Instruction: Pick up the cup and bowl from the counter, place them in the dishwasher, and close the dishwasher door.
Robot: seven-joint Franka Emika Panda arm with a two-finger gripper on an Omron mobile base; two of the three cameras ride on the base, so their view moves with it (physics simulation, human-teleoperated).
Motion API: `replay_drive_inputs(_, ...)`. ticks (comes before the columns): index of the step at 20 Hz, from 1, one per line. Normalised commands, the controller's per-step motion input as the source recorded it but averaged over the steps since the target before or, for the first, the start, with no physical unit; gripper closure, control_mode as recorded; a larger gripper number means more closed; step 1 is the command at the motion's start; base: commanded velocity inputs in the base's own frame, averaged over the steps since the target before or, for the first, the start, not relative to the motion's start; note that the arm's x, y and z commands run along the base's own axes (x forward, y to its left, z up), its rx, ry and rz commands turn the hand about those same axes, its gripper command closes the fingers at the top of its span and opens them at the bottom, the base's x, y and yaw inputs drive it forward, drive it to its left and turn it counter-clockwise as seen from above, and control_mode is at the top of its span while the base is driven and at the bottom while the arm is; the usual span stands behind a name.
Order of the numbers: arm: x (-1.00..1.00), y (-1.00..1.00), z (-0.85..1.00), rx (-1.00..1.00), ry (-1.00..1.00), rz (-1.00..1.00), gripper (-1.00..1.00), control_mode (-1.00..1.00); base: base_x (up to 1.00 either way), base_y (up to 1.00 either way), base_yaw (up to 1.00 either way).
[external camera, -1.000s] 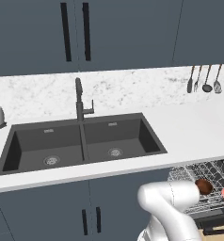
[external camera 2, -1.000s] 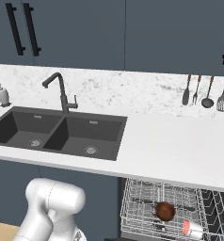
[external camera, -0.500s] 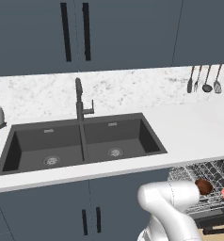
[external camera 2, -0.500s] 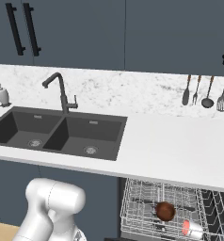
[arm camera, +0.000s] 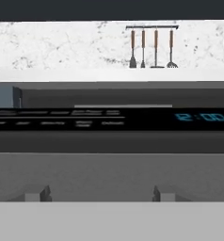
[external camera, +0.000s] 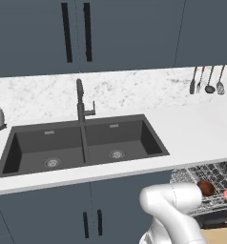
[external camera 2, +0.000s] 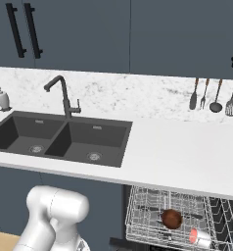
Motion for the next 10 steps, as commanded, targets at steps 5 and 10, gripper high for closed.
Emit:
replay_drive_inputs(5,1.00,0.00,0.18,0.09,-0.02,0.21,-1.00,-1.00,0.00,0.00,0.00)
replay_drive_inputs(10,1.00,0.00,0.13,0.05,0.00,0.16,-1.00,-1.00,0.00,0.00,0.00)
